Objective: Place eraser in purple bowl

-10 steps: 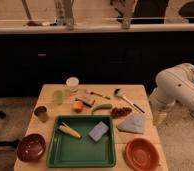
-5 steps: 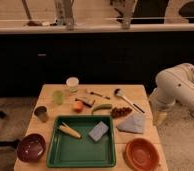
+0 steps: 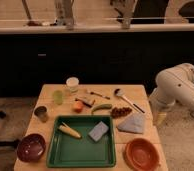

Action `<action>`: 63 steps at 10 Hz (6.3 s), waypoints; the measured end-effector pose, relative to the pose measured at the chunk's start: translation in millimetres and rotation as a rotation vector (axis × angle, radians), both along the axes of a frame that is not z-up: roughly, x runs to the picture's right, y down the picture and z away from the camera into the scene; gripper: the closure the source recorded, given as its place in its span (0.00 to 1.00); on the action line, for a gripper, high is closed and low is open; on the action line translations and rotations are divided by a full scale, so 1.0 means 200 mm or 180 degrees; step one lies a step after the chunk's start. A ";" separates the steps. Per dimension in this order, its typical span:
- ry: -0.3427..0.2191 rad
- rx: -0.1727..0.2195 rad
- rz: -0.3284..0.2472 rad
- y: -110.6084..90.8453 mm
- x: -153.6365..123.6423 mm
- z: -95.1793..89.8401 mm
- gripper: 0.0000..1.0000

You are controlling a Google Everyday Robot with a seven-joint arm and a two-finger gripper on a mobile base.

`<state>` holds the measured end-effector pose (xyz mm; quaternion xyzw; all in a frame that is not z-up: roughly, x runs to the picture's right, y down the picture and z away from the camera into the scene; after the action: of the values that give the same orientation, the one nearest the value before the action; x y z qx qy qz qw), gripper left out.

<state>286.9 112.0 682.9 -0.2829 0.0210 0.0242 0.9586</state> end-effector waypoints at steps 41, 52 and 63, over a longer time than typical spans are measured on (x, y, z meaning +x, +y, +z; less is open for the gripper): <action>0.0000 0.0000 0.0000 0.00 0.00 0.00 0.20; 0.0007 0.0001 0.0019 0.00 -0.09 0.01 0.20; 0.0147 0.0120 0.0756 -0.36 -0.88 0.29 0.20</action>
<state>111.3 39.1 740.9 -0.2647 0.0090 0.1444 0.9534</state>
